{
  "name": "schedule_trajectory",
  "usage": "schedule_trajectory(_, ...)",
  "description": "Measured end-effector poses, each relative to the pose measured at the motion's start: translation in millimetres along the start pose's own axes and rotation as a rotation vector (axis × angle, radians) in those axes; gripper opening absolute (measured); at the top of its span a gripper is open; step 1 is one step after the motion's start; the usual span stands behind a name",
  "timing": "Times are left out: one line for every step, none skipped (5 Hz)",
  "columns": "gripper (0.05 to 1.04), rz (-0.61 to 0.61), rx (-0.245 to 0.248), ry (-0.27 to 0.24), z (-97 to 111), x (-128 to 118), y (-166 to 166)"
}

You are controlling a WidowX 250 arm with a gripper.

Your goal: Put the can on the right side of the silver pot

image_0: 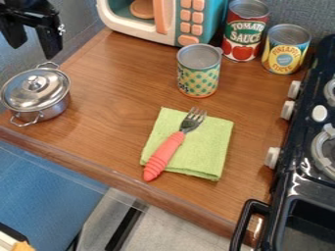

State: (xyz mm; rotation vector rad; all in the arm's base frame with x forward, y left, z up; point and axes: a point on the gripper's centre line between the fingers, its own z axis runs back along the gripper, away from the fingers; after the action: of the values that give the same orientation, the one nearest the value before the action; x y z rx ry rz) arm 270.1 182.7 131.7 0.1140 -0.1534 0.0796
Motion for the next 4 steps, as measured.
schedule_trajectory(1.001,0.006,-0.015,0.027,-9.1,-2.2,-2.6)
schedule_trajectory(1.001,-0.050,-0.037,0.012,-10.7,14.5,-37.8)
schedule_trajectory(1.001,-0.151,-0.085,-0.010,-6.8,32.6,-92.4)
schedule_trajectory(1.001,-0.240,-0.142,-0.022,-13.3,54.6,-144.4)
